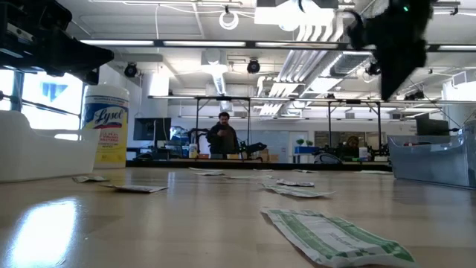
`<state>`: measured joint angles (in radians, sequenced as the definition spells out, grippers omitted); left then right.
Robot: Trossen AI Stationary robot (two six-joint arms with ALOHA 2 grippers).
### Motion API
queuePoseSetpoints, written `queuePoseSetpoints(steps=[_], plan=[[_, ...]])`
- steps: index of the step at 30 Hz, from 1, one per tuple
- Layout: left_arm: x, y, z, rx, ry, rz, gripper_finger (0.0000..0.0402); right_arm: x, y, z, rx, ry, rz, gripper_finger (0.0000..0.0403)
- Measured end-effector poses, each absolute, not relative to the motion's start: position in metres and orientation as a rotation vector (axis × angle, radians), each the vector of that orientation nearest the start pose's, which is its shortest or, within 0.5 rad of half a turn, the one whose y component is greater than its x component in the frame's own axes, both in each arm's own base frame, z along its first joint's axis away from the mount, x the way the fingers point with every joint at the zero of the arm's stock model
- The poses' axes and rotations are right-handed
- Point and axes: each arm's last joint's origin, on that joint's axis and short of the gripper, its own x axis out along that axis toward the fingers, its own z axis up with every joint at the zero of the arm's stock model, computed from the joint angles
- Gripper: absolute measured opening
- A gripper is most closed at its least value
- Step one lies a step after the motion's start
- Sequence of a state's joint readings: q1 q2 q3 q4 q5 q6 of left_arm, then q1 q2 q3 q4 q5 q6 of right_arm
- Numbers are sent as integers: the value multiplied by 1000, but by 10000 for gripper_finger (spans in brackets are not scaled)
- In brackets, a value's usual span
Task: Pick & Place First Aid Supplies
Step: Put the blue alcohol pad into the black bin
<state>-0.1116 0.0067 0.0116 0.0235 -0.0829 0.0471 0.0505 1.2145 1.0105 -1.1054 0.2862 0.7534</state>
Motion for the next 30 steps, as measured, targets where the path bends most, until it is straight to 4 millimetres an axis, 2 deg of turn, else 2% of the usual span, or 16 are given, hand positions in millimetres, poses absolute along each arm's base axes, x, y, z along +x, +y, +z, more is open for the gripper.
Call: queuePoseSetpoints(steps=[4,7,11,15,22,26,30], plan=[[97,-8,169,44,-29,-28,1,239,8,276,338,920,-575,87],[97,-8,169,44,-29,-28,1,268,8,267,270,812,-496,87],[97,-8,169,44,-29,-28,1,309,1,241,191,735,-437,87],[97,-8,169,44,-29,-28,1,345,-14,205,160,685,-407,87],[97,-8,169,44,-29,-28,1,394,-45,152,160,714,-343,87],[97,-8,169,44,-29,-28,1,416,-58,135,112,742,-334,87],[97,-8,169,44,-29,-28,1,429,-69,124,109,771,-287,87]])
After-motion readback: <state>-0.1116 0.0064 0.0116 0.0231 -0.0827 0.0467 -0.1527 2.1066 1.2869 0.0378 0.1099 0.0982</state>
